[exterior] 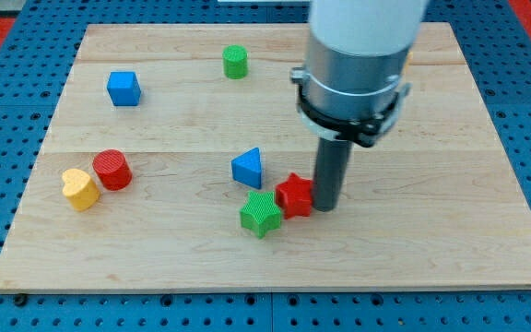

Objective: Place the red star to the right of the red circle

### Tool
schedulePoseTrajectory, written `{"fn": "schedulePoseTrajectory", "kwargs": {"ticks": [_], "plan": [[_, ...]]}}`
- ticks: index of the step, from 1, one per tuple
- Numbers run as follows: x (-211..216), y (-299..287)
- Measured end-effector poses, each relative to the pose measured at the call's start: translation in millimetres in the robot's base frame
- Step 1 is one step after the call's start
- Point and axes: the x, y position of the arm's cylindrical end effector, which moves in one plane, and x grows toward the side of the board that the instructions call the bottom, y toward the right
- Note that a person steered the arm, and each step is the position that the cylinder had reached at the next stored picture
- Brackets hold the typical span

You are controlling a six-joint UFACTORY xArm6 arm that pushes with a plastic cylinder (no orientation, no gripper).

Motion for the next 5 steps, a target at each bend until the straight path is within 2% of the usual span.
{"fn": "schedulePoseTrajectory", "kwargs": {"ticks": [2,3,5], "plan": [[-1.9,-69.1],[2.8,-125.4],[-35.6,-143.3]]}}
